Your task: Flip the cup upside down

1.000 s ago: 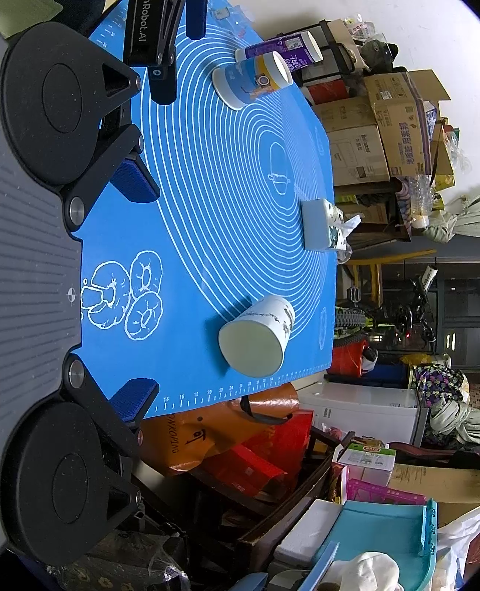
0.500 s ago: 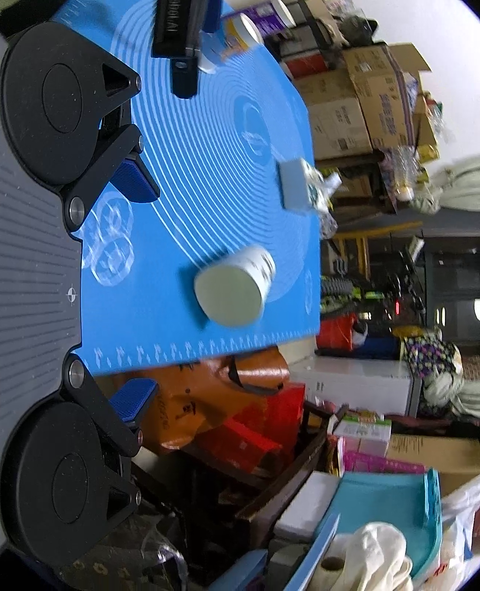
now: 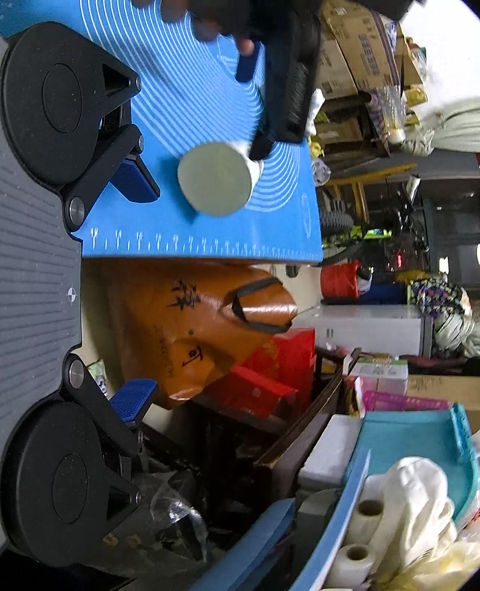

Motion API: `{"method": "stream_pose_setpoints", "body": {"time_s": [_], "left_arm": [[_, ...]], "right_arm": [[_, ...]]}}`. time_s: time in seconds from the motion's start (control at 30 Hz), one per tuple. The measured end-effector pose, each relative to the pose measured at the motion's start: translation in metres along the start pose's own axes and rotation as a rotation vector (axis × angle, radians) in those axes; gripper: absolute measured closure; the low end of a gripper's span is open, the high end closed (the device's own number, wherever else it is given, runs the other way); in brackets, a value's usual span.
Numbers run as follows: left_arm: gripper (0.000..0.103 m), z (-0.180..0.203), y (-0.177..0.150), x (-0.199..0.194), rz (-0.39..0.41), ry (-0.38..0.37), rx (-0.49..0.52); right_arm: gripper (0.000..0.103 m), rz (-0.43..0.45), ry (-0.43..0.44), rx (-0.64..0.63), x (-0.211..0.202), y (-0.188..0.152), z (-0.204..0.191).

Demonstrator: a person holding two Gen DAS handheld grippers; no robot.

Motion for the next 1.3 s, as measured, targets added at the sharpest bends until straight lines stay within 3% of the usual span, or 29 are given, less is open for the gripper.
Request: {"method": "stream_pose_setpoints", "body": {"time_s": [0.33, 0.57, 0.6, 0.8, 0.97, 1.13, 1.3], "left_arm": [[0.001, 0.005, -0.008, 0.044, -0.147, -0.063, -0.149], [0.036, 0.015, -0.011, 0.038, -0.222, -0.185, -0.202], [0.036, 0.017, -0.011, 0.036, -0.225, -0.192, -0.196], [0.040, 0.020, -0.010, 0.028, -0.226, -0.168, -0.153], [0.040, 0.017, -0.008, 0.009, -0.222, -0.131, -0.052], [0.040, -0.012, -0.017, -0.031, -0.257, -0.060, 0.025], [0.040, -0.049, -0.045, -0.068, -0.288, 0.039, 0.120]], "right_arm": [[0.002, -0.031, -0.010, 0.014, 0.018, -0.007, 0.011], [0.002, -0.019, -0.005, 0.012, 0.015, -0.005, 0.006], [0.002, -0.017, -0.006, 0.013, 0.015, -0.005, 0.007], [0.002, -0.005, -0.017, 0.027, 0.009, -0.004, 0.010], [0.002, 0.009, -0.015, 0.030, 0.003, 0.000, 0.009], [0.002, 0.034, 0.009, 0.025, -0.008, 0.005, 0.001], [0.002, 0.039, 0.051, 0.018, -0.012, 0.007, -0.016]]}}
Point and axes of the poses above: each gripper's, at about its wrist camera, not at the fingertips, and x roughly the way its jaws point, z to its right, y to its top, the point moved 9 cm from there along x, roughly the way its jaws point
